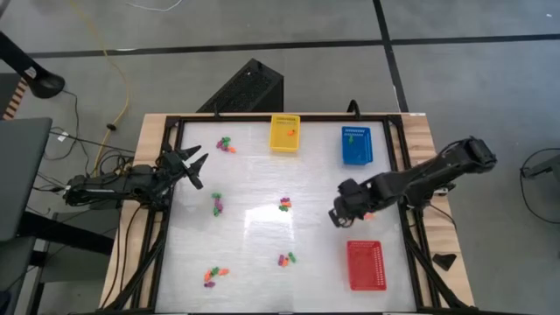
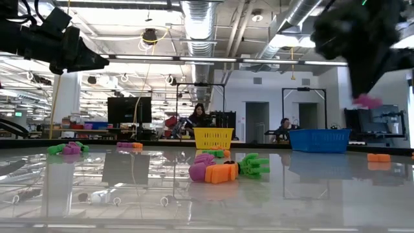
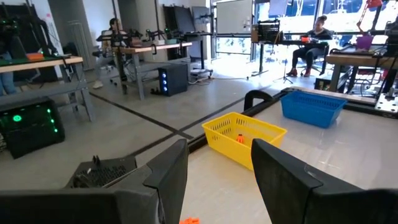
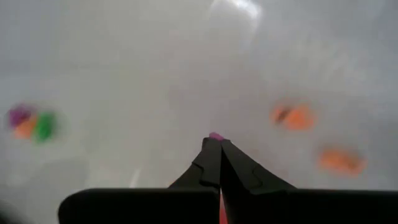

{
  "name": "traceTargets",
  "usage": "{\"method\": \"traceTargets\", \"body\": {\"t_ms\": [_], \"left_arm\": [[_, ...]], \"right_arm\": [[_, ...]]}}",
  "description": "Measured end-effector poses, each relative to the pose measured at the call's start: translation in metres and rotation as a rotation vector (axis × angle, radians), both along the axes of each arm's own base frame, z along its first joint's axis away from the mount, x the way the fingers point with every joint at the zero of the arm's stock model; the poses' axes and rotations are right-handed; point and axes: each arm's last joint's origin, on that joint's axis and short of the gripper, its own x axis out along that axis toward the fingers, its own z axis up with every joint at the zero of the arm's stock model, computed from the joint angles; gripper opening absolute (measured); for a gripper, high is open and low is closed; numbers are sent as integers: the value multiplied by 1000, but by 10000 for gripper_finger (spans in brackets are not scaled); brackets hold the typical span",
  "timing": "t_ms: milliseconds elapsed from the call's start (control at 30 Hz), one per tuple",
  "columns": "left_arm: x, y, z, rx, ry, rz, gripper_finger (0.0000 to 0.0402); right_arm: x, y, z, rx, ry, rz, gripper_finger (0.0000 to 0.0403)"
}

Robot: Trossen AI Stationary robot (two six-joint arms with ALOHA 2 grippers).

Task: Sort Halloween decoration
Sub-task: Put the violet skeleton toy into the red bin, then put the green skeleton toy into the blue bin

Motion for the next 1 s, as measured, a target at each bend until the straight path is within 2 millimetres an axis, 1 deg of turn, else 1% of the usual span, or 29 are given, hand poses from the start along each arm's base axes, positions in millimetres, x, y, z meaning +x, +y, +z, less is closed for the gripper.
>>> {"method": "traceTargets", "body": {"t_ms": [100,233,333,467,600,733,900,1000], "left_arm": [[0,0,0,0,3,0,169],[0,0,0,13,17,1,169],[0,0,0,14,17,1,169],[0,0,0,12,13,-16,169],[1,-1,2,30,-2,-42,169],[0,-1,5,28,-35,-44,169],[1,-2,5,30,-37,-96,169],[2,-3,5,24,-44,-113,169]], "right_arm": [[-6,23,3,116,0,-32,24],[-20,54,2,201,31,-120,24],[-30,76,-4,226,80,-180,30],[-41,95,-15,207,127,-246,53],[-43,106,-26,176,158,-243,79],[-42,108,-29,172,163,-240,104],[-43,107,-19,222,120,-221,131],[-42,104,-12,165,70,-192,138]]}}
